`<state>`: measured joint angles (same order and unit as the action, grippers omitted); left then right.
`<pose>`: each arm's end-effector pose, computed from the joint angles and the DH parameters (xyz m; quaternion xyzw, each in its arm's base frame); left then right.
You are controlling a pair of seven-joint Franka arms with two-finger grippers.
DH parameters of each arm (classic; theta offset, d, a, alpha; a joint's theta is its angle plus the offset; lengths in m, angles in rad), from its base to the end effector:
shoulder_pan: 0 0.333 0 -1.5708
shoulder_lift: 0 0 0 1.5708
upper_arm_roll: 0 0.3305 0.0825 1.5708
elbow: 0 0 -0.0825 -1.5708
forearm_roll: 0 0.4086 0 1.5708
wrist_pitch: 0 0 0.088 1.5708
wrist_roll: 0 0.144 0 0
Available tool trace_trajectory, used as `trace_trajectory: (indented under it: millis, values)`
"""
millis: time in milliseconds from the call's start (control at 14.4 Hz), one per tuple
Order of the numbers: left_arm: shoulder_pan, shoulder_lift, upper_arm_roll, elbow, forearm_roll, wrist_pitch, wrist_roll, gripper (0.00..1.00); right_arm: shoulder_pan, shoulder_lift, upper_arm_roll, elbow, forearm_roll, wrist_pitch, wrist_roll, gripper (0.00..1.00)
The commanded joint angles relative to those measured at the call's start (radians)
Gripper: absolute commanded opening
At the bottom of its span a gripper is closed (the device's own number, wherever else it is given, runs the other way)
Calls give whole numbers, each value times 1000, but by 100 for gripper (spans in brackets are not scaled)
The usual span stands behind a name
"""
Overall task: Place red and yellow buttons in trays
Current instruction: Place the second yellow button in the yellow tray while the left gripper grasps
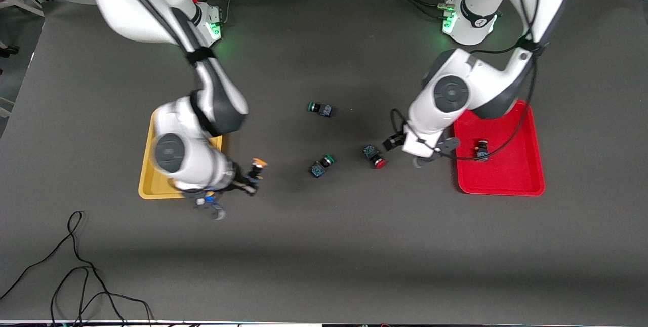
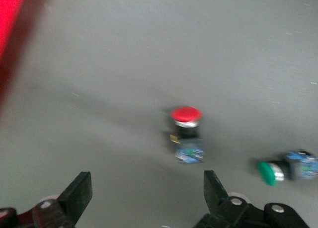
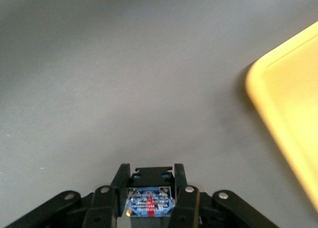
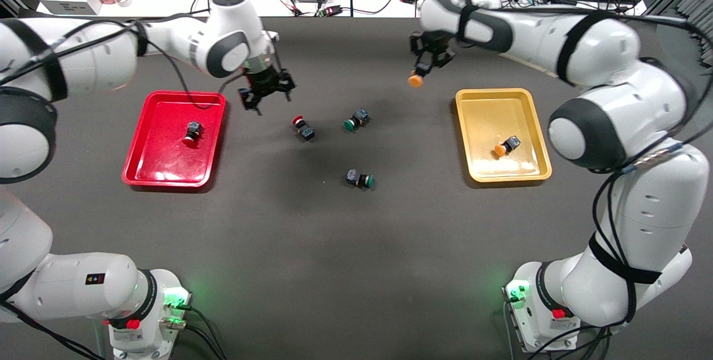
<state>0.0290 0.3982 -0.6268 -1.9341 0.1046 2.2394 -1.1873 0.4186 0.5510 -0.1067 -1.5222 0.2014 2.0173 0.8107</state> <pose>0.5360 -0.3440 0.2765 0.9585 0.2754 -0.0616 0.0416 0.6782 0.2480 0.3007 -0.9566 0.2836 0.0545 0.0384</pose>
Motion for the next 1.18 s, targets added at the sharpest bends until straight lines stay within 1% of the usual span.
trace_trajectory:
  millis: [0,139,278,418,487,557,627,696,766,905,975,1114]
  values:
    - [-102,137,24,122,76,26,-191,100,8,-13,-79,-71,10,-5,-144,0]
    - [-138,229,32,174,180,35,-322,100,8,-13,-132,-134,10,38,-233,0]
    - [-162,286,61,176,277,81,-389,100,9,-28,-171,-199,10,69,-293,0]
    - [-214,318,126,176,308,94,-406,100,9,-42,-224,-249,10,98,-385,0]
    - [-240,320,157,173,308,106,-408,95,8,-42,-246,-271,13,121,-431,1]
    - [-248,320,168,173,307,106,-410,70,8,-42,-249,-291,24,151,-438,19]
    - [-250,321,168,173,305,106,-410,44,6,-43,-251,-296,26,159,-429,86]
    - [-250,321,168,172,302,106,-410,27,6,-52,-260,-296,26,155,-427,100]
    - [-250,320,168,173,299,100,-408,18,6,-78,-272,-296,27,149,-426,100]
    - [-245,308,167,191,296,76,-399,7,6,-147,-289,-293,27,111,-426,100]
    - [-238,295,161,199,296,40,-391,4,9,-187,-316,-291,26,106,-427,100]
    - [-215,249,142,205,265,-16,-324,1,8,-290,-359,-286,12,74,-446,100]
